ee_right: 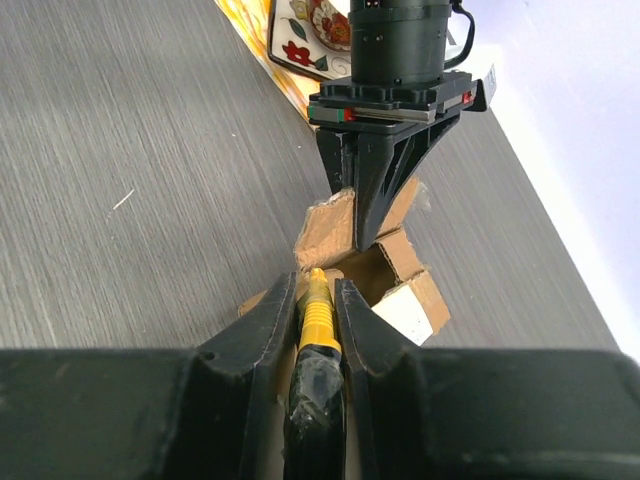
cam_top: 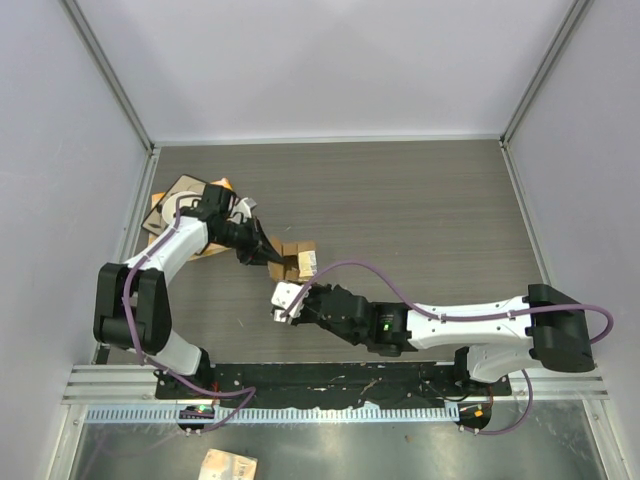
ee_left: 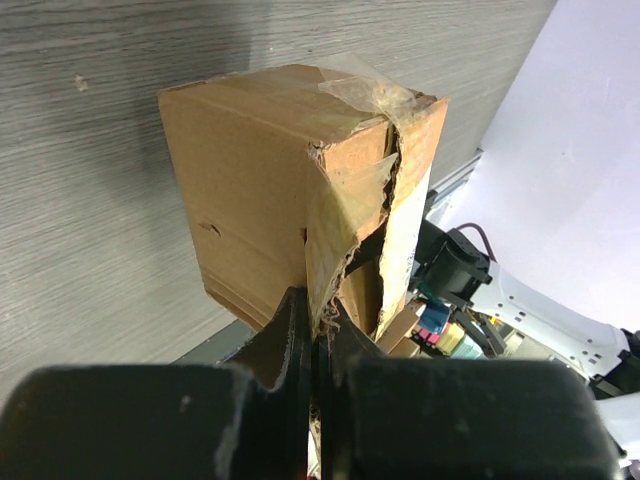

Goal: Unpack the express box

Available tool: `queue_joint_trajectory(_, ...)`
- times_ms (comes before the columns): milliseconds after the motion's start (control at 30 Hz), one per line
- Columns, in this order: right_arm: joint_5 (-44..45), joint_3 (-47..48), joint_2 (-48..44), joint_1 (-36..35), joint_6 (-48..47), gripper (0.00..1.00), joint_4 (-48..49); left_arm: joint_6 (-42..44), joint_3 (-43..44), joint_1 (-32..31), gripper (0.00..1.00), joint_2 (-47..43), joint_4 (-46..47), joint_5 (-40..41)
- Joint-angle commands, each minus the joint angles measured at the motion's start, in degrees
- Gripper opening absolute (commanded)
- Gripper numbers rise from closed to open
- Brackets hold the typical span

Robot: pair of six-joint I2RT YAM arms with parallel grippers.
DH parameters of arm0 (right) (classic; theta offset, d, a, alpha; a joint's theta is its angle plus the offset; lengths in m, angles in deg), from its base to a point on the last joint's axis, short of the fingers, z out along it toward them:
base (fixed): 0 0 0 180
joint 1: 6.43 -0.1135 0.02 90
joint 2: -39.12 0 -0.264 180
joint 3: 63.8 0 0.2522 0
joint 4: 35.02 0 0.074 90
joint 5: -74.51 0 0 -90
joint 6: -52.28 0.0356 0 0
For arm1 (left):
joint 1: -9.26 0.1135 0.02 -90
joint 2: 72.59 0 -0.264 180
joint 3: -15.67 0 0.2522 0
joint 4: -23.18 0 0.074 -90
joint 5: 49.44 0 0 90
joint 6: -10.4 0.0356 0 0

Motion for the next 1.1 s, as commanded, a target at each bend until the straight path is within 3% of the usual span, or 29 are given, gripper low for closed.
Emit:
queue_joint_trajectory(0,3.8,0.7,-0.9,-1.1,-3.5,0.01,1.5,-0.8,2.9,1.1,0.00,1.1,-1.9,-4.9)
queue_joint_trajectory(800,11.8,-3.6,-7.5,-2.6,-3.9,0.01,-5.8,-1.9,1.6,2.2,0.00,0.5,-1.2,-8.9)
queue_joint_trajectory(1067,6.8,-0.5,-6.7,-2.8,-8.4,0.01,-2.5,-3.2,1.7,2.3,0.00,1.5,-0.6,-11.1)
